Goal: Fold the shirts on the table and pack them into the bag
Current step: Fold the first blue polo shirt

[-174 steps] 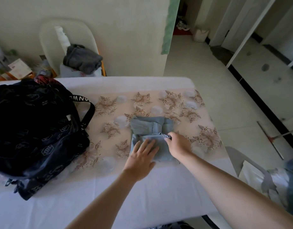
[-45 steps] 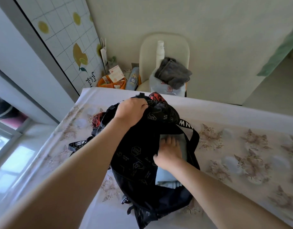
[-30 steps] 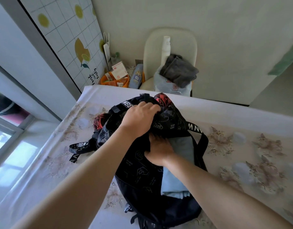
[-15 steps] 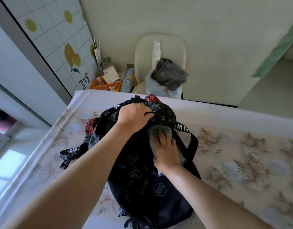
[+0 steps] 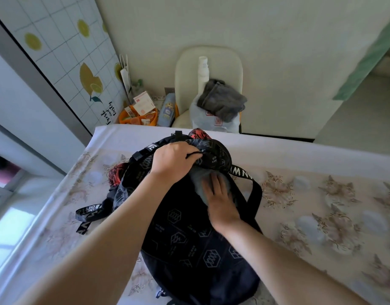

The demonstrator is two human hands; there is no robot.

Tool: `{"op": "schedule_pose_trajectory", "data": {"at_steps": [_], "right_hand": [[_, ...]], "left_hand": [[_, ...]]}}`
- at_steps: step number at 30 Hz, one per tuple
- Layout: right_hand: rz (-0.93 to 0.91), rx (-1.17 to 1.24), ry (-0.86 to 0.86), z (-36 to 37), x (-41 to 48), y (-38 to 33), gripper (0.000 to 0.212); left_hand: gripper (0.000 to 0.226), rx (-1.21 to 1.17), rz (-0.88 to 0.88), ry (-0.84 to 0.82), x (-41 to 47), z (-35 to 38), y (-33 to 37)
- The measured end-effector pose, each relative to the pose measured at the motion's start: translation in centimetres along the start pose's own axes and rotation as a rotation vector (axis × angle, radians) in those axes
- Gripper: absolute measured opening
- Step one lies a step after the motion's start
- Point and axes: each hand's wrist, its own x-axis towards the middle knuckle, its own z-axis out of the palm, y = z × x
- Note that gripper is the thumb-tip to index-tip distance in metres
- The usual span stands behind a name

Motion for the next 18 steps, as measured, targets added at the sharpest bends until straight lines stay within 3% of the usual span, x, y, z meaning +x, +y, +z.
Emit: {"op": "schedule_pose_trajectory", "data": {"at_steps": [4, 7, 11, 15, 16, 18], "right_hand": [[-0.016, -0.038, 0.059, -0.7, 1.8, 0.7, 0.086], [0.167, 0.139, 0.177, 2.0, -1.7, -1.3, 0.086], [0.140, 0.289, 0.047, 3.4, -1.4, -3.2, 0.085], [0.159, 0.420, -0.112, -0.3, 3.3, -2.9, 0.079], [0.179, 0.379, -0.140, -1.1, 3.7, -2.8, 0.077], [0.168, 0.213, 0.036, -2.4, 2.6, -2.9, 0.061]], "left_hand": [[0.023, -0.006, 0.002, 0.006, 0.0, -0.1, 0.0], [0.023, -0.019, -0.009, -0.006, 0.3, 0.0, 0.0], [0.022, -0.041, -0.021, 0.002, 0.5, 0.2, 0.0], [0.023, -0.062, -0.030, -0.019, 0.2, 0.3, -0.2], [0.023, -0.064, -0.035, -0.026, 0.2, 0.3, -0.2], [0.024, -0.064, -0.048, -0.043, 0.0, 0.3, -0.2]]}}
